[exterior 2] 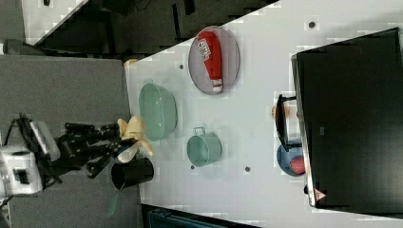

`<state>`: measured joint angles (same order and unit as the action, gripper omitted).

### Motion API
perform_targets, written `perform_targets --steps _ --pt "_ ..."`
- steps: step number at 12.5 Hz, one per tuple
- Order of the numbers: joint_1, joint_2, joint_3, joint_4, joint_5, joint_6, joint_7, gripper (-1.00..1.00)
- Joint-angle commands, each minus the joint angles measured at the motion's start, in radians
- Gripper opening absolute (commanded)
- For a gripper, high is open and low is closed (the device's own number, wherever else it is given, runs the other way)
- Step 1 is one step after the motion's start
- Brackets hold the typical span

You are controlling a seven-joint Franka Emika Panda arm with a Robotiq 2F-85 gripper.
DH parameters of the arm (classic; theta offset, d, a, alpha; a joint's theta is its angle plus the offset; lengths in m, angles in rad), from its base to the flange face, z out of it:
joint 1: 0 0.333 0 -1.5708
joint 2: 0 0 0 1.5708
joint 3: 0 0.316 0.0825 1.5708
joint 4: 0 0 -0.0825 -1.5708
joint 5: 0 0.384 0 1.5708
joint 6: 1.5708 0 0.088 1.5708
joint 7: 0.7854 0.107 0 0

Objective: Pick banana from table and place on oven.

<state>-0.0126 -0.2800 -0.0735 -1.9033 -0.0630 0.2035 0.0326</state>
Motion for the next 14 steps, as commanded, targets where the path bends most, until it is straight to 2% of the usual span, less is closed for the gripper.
perform_targets --steps 1,4,7,10,11,14 --pt "-0.031 0.13 -0.117 -0.007 0.017 -0.025 -0.173 -0.47" --pt "-0.048 0.207 -0.279 0.014 0.017 0.018 -0.414 -0.47" --pt "-0.053 0.293 -0.427 0.016 0.017 0.156 -0.693 -0.47" --pt "-0.054 0.372 -0.522 0.016 0.019 0.249 -0.858 -0.47" --pt "-0.056 0.39 -0.537 0.018 0.02 0.254 -0.872 -0.38" --pt "-0.055 0.411 -0.546 0.02 0.023 0.255 -0.873 0.27"
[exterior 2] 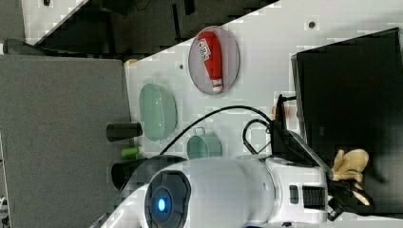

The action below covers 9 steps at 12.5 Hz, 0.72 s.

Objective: Pick banana from table and place on oven.

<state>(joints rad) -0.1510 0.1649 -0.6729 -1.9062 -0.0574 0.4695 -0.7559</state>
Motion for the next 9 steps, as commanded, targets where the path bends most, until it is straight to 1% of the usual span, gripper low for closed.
perform_targets --steps 1,2,3,5,7,9 --pt "0.084 -0.034 0.055 0.025 0.017 -0.011 -0.084 0.49" --pt "0.084 -0.035 0.057 0.029 0.017 -0.008 -0.085 0.72" --pt "0.084 -0.035 0.058 0.031 0.017 -0.001 -0.084 1.0" --pt "0.091 -0.039 0.071 0.036 0.017 0.002 -0.084 1.0" --pt "0.102 -0.058 0.097 0.065 0.016 -0.019 -0.082 1.0" --pt "0.122 -0.104 0.141 0.104 0.016 -0.075 -0.008 1.0"
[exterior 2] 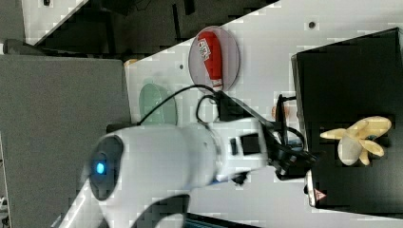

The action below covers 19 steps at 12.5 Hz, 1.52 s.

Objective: Pick banana from table and place on oven.

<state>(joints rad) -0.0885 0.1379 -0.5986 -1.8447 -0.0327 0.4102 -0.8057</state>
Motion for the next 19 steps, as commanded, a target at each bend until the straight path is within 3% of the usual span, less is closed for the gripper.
perform_targets --steps 1,5,9,13,19 --pt "0.071 -0.113 0.098 0.048 -0.009 -0.066 0.103 1.0" --pt "0.101 -0.265 0.279 0.042 -0.011 -0.31 0.536 1.0" --pt "0.104 -0.365 0.472 0.04 -0.013 -0.413 0.853 1.0" --pt "0.104 -0.418 0.558 0.022 -0.013 -0.44 0.905 1.0" --pt "0.104 -0.419 0.567 0.004 -0.013 -0.445 0.905 1.0"
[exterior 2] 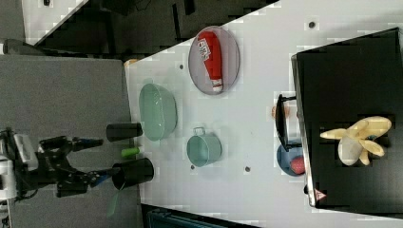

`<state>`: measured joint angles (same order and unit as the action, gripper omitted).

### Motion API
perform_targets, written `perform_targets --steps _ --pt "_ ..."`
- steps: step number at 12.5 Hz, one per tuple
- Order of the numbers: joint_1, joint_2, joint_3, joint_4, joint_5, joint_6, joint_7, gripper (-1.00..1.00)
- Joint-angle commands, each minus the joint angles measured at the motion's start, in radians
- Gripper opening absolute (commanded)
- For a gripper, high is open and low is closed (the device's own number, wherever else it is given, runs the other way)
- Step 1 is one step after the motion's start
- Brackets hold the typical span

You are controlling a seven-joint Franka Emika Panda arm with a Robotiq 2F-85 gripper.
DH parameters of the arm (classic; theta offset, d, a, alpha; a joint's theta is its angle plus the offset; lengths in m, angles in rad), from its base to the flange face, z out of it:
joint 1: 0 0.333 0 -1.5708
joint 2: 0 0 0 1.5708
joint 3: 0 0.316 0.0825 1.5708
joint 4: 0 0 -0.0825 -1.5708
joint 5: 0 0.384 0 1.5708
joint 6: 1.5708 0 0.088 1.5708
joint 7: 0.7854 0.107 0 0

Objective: Pick banana from table and place on oven.

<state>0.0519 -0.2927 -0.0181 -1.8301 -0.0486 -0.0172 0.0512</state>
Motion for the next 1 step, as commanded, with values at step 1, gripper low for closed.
perform_targets --steps 1 --pt "-0.036 0.014 -0.014 -0.011 0.003 -0.017 0.048 1.0"
